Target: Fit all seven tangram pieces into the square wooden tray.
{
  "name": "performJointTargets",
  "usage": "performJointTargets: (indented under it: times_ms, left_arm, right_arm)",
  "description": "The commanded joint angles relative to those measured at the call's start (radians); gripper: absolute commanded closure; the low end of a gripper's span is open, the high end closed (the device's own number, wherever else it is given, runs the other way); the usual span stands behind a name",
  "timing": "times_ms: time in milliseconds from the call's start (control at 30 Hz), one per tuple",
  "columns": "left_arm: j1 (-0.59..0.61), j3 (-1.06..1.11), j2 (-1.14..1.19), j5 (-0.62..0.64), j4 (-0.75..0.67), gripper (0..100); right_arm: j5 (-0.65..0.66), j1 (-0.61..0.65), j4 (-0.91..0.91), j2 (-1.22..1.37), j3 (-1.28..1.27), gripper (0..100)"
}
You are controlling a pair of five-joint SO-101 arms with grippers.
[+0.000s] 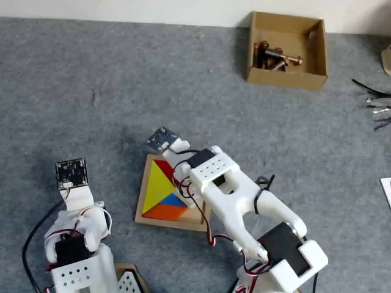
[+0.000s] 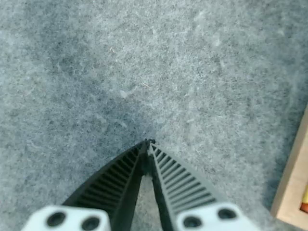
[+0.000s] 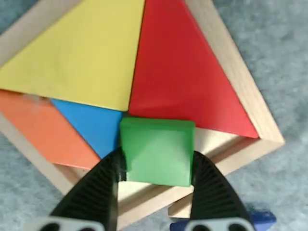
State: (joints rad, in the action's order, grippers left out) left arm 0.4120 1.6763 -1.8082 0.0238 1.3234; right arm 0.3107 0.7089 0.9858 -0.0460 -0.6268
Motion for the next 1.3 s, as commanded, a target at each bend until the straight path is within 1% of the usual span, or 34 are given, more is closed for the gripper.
performJointTargets:
  times_ms: [0,167,267,333,700,867,1267]
  left_arm:
    - [0.013,0.019,-0.005,0.011,0.003,99]
    - [0.013,0.019,-0.005,0.011,0.003,99]
    - [0.013,0.019,-0.005,0.011,0.003,99]
    - [0.013,0.019,-0.005,0.011,0.003,99]
    - [0.013,0.019,-0.005,0.011,0.003,99]
    - [0.013,0.019,-0.005,0.011,0.003,99]
    - [0.013,0.019,-0.005,0.011,0.003,99]
  right_arm:
    - [-0.008,0.028,-0.007,-0.051,-0.001,92.5]
    - [-0.008,0.035,-0.007,-0.051,-0.001,91.4]
    - [-0.008,0.035,-0.007,-0.054,-0.002,84.9]
    - [-0.008,0.035,-0.007,-0.053,-0.002,82.4]
    - [-0.008,0.036,-0.013,-0.059,-0.002,81.2]
    - [-0.009,0.036,-0.013,-0.059,0.001,72.4]
    - [-0.009,0.033,-0.005,-0.061,0.007,72.1]
